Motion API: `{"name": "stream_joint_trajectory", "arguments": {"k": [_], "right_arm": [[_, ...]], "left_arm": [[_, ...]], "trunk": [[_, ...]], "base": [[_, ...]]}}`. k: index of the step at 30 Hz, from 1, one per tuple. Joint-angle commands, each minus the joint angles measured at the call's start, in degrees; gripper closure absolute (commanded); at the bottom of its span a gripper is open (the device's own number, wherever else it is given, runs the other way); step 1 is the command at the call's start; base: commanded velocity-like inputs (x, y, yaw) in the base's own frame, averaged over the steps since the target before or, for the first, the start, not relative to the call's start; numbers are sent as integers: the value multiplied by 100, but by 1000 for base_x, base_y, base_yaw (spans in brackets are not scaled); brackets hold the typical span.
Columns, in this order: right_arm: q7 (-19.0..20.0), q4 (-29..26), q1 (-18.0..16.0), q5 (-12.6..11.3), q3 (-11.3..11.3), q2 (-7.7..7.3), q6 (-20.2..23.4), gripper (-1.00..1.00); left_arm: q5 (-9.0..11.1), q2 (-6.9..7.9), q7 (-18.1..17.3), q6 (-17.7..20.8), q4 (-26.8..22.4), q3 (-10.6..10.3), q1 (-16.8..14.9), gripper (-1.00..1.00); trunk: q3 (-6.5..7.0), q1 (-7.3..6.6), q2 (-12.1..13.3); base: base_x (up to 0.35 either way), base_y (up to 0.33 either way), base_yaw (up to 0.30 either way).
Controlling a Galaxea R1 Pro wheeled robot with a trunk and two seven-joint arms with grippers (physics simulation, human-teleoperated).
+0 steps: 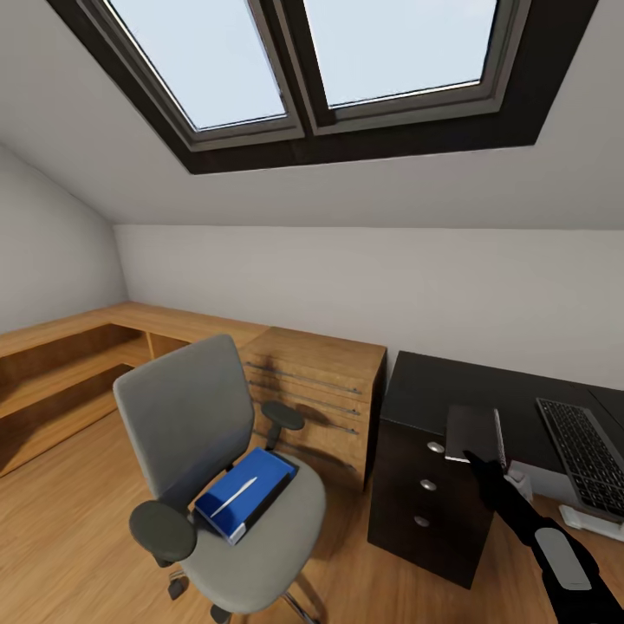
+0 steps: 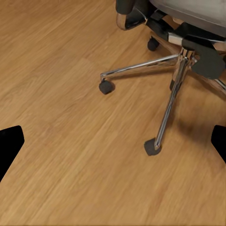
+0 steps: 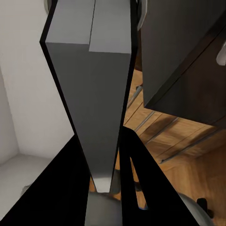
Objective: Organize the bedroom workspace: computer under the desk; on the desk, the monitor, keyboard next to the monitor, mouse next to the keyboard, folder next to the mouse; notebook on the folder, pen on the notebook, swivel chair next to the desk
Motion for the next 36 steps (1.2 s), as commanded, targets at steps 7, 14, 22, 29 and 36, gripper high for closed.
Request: {"name": "stream_joint_trajectory", "arguments": {"k": [7, 14, 22, 29, 36], "right_arm": [[2, 9, -5, -41, -18, 2, 52, 100], [-17, 31, -5, -46, -18, 2, 59, 100], [-20, 64, -5, -55, -24, 2, 54, 100], [-20, 144, -5, -58, -26, 2, 42, 100], [-21, 200, -5, -59, -27, 2, 35, 100]], "left_arm": [[23, -15, -56, -7, 5, 45, -3, -100], [24, -23, -52, -6, 5, 45, -3, -100], [27, -21, -40, -4, 5, 45, -3, -100], [27, -24, -45, -7, 5, 45, -3, -100], [27, -19, -47, -1, 5, 45, -3, -100]], "trunk": [[-7, 1, -4], [-7, 1, -4], [-7, 1, -4], [-7, 1, -4], [-7, 1, -4]], "base": [[37, -20, 0], [124, -103, 0], [26, -22, 0], [41, -23, 0], [138, -93, 0]]}}
